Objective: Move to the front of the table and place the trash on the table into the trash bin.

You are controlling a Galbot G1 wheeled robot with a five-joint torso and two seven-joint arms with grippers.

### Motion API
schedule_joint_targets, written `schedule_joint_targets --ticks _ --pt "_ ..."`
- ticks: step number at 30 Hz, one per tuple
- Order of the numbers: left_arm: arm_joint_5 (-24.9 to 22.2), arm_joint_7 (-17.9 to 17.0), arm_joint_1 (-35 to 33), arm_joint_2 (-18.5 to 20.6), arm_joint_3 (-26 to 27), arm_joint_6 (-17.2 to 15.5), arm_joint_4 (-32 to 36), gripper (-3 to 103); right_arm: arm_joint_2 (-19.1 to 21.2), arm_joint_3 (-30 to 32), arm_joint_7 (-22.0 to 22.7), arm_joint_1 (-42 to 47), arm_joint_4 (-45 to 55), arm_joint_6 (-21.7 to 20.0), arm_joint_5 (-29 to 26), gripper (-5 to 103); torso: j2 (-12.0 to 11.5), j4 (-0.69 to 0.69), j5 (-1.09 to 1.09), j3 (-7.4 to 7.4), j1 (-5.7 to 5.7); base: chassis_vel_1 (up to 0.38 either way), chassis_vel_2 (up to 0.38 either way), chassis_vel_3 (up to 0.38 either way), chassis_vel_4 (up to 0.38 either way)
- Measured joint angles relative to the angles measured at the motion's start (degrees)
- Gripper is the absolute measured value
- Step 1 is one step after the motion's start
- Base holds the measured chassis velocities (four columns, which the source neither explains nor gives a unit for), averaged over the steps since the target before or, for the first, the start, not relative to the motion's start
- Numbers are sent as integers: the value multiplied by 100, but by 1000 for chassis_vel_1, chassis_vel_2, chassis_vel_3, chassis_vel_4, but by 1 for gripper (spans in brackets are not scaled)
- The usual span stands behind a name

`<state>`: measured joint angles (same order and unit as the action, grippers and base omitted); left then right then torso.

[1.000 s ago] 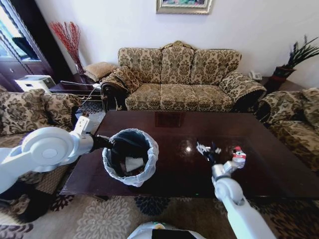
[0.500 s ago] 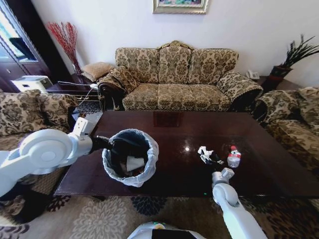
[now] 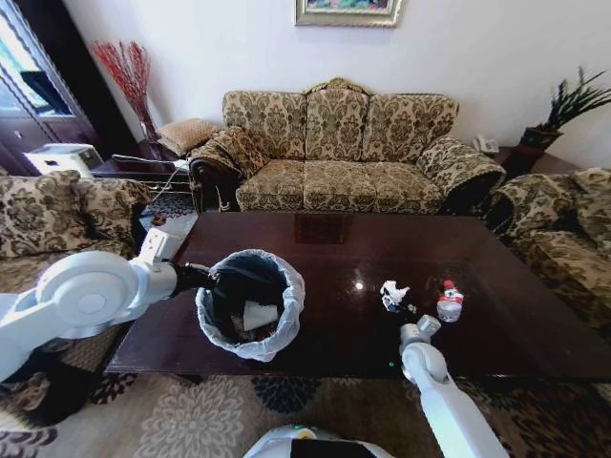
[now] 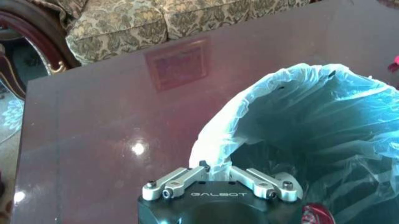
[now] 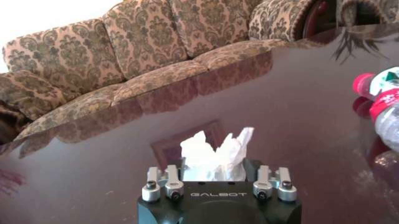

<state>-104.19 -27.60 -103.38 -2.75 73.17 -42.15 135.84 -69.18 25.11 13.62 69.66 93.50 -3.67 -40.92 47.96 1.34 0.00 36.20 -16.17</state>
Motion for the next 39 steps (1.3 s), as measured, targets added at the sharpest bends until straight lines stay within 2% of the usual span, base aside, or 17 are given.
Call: schedule_joint_targets --ticks 5,9,12,14,15,17,20,21,22,25,26,27,28,31,32,35,39 --pt "0 0 -20 -54 1 0 13 0 7 -35 52 -16 -9 -69 -55 46 0 0 0 0 0 0 0 0 0" --pt "-13 2 -11 -19 14 0 33 0 21 -81 82 -50 -49 -105 -127 25 0 0 0 0 0 0 0 0 0" --pt "-23 1 1 8 16 0 37 0 20 -92 83 -68 -55 -120 -166 19 0 -1 0 0 0 0 0 0 0" --pt "-30 1 4 25 16 1 48 0 16 -108 78 -83 -60 -120 -168 8 0 1 0 0 0 0 0 0 0" --pt "-30 1 4 25 16 1 48 0 16 -108 78 -83 -60 -120 -168 8 0 1 0 0 0 0 0 0 0" --pt "-39 -3 6 30 17 1 60 0 15 -110 72 -81 -7 -112 -169 2 0 0 0 0 0 0 0 0 0" --pt "-61 -16 20 41 21 1 62 0 15 -111 -10 -61 147 109 -162 1 0 1 0 0 0 0 0 0 0" --pt "-104 -47 35 70 23 2 60 0 14 -111 -233 -20 375 440 -84 0 0 1 0 0 0 0 0 0 0" --pt "-163 -69 42 145 23 3 33 0 14 -111 -672 33 953 833 30 0 0 -1 0 0 0 0 0 0 0" --pt "-239 -85 58 227 24 3 -13 0 19 -144 -1009 27 1567 1038 167 0 0 1 -2 0 0 0 0 0 0" --pt "-431 -147 108 349 23 3 -66 0 51 -191 -1336 -34 2086 1154 168 0 0 2 -2 0 0 0 0 0 0" --pt "-554 -185 135 429 19 3 -94 0 75 -237 -1559 -75 2373 1172 110 0 0 2 -3 0 0 0 0 0 0" --pt "-554 -185 135 429 19 3 -94 0 75 -237 -1559 -75 2373 1172 110 0 0 2 -3 0 0 0 0 0 0" --pt "-782 -240 376 809 -257 4 -235 0 172 -592 -2510 -157 3312 1060 -330 0 0 0 -1 0 0 0 0 0 0" --pt "-782 -240 376 809 -257 4 -235 0 172 -592 -2510 -157 3312 1060 -330 0 0 0 -1 0 0 0 0 0 0" --pt "-992 -260 479 1247 -375 4 -352 0 195 -1036 -3255 -183 3860 781 -525 0 0 -1 -1 0 0 0 0 0 0" --pt "-1056 -265 483 1482 -382 4 -425 0 198 -1394 -3522 -263 3972 612 -438 0 0 -1 0 0 0 0 0 0 0"
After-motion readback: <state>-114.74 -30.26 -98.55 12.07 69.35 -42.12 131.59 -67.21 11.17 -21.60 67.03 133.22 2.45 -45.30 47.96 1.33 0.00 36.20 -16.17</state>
